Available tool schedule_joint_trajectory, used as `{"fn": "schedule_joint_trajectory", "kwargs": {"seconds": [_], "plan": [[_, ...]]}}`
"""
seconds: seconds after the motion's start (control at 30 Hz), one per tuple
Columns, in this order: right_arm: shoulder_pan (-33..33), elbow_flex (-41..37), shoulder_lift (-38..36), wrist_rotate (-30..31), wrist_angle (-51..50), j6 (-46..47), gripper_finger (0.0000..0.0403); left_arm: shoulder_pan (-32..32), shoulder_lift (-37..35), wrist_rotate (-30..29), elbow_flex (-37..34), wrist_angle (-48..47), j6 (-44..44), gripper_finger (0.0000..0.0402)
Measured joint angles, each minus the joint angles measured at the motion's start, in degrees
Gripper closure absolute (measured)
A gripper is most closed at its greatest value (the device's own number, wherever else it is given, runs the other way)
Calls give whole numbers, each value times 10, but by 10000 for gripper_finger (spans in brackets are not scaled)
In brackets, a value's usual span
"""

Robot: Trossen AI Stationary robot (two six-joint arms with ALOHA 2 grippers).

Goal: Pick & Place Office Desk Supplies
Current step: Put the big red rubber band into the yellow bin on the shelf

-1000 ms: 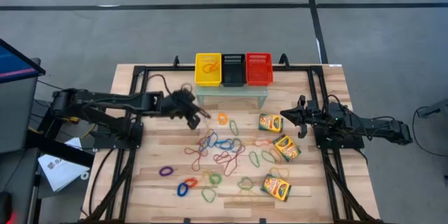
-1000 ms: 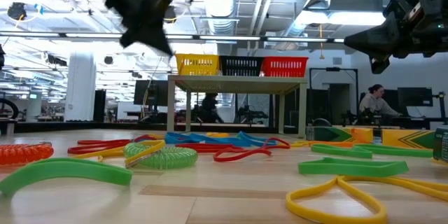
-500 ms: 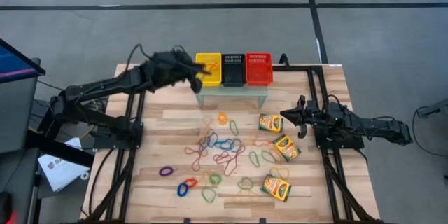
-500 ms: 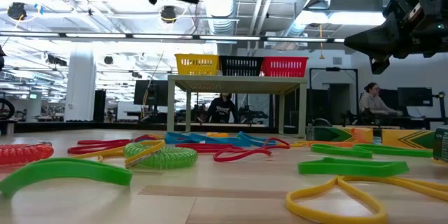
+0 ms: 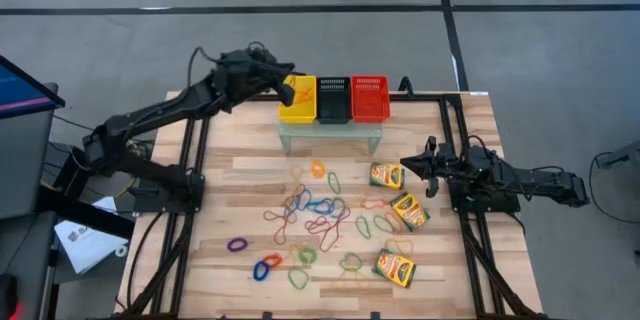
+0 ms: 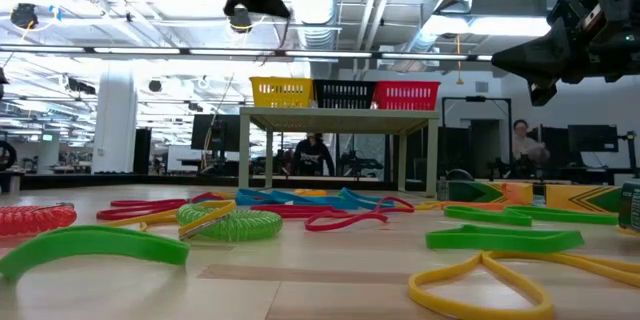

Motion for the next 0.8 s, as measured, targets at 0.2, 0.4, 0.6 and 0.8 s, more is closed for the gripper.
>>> {"fn": "schedule_joint_trajectory", "kwargs": {"seconds": [0.2,0.4,0.6,0.8], "plan": [[0,0,0,0,0,0,386,14,63,0,0,-7,0,401],[0,0,0,-1,0,0,386,15,93,-4,0,-19,1,401],[0,0,0,-1,0,0,386,6,94,-23,0,-28,2,386],[0,0,0,-1,0,0,386,-17,87,-37,0,-36,65,309]]}}
